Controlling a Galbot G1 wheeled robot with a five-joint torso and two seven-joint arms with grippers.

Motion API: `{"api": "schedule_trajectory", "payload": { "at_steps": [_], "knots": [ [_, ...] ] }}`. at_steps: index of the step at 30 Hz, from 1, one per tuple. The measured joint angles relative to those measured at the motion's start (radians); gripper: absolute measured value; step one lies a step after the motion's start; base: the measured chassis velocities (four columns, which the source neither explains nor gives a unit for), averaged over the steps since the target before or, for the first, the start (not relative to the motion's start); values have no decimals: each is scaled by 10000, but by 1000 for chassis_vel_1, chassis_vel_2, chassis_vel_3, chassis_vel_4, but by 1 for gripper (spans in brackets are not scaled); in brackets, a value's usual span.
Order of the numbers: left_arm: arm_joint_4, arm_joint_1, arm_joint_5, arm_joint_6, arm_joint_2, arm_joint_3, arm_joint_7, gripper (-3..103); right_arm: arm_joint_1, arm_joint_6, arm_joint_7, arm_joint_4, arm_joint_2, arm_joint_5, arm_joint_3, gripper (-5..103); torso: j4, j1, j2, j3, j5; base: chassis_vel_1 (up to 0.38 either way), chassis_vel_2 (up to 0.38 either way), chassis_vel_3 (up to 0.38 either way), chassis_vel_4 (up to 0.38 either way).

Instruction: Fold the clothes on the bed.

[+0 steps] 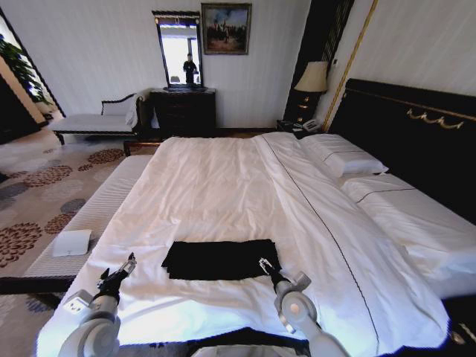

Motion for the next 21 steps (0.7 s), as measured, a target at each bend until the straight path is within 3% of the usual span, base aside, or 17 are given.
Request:
{"api": "schedule_trajectory", "payload": {
  "at_steps": [1, 5, 8, 11, 19, 21],
  "knots": [
    [0, 0, 0, 0, 0, 0, 0, 100, 0, 0, 0, 0, 0, 0, 0, 89, 0, 0, 0, 0, 0, 0, 0, 0, 0],
    [54, -14, 8, -24, -3, 21, -12, 100, -3, 212, -2, -75, 37, -166, 67, 68, 0, 0, 0, 0, 0, 0, 0, 0, 0],
    [83, -35, 19, -30, -11, 51, -16, 100, -7, 266, -5, -109, 52, -193, 107, 62, 0, 0, 0, 0, 0, 0, 0, 0, 0],
    [121, -70, 42, -39, -16, 96, -19, 100, 2, 390, -25, -226, 109, -234, 195, 46, 0, 0, -1, 0, 0, 0, 0, 0, 0],
    [137, -97, 73, -48, -22, 130, -22, 100, 11, 651, -323, -240, 158, -227, 371, 24, 0, 0, 0, 0, 0, 0, 0, 0, 0],
    [137, -99, 78, -56, -25, 132, -26, 100, -45, 1016, -592, -209, 156, -393, 435, 8, 0, 0, -1, 0, 1, 0, 0, 0, 0]
  ]
}}
